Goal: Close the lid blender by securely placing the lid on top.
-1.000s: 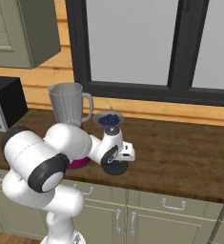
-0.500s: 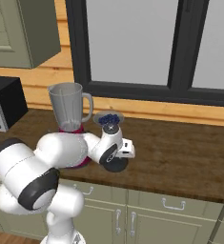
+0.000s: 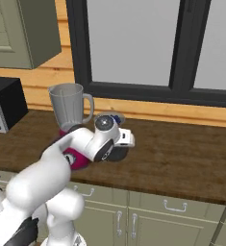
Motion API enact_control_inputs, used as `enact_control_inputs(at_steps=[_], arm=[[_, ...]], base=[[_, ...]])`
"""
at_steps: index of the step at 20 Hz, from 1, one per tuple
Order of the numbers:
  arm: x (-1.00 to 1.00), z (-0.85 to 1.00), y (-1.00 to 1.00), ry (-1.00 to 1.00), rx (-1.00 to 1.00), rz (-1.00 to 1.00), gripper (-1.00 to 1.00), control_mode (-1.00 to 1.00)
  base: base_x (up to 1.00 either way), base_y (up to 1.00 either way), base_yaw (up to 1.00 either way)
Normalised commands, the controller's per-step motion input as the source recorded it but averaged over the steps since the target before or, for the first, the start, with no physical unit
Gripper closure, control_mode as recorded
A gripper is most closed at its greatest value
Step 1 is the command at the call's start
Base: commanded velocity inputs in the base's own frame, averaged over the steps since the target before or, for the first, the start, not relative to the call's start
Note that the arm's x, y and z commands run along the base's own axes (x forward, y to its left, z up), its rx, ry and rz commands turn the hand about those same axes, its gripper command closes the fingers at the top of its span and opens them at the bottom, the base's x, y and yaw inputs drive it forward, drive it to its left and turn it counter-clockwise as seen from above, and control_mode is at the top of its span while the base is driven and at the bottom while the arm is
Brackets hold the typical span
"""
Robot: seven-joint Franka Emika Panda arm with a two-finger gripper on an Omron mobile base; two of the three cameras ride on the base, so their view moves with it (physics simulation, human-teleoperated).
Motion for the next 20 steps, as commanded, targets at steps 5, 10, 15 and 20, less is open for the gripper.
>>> enact_control_inputs(at_steps=[5, 10, 15, 20], arm=[[-0.09, 0.99, 0.00, -0.05, 0.00, 0.00, 1.00, -1.00], [-0.03, 0.91, 0.00, 0.00, 0.00, 0.00, 1.00, -1.00], [-0.08, 0.85, 0.00, -0.01, 0.00, 0.00, 1.00, -1.00], [-0.01, 0.78, 0.02, -0.03, 0.00, 0.00, 1.00, -1.00]], base=[[0.00, 0.00, 0.00], [0.00, 0.00, 0.00], [0.00, 0.00, 0.00], [0.00, 0.00, 0.00]])
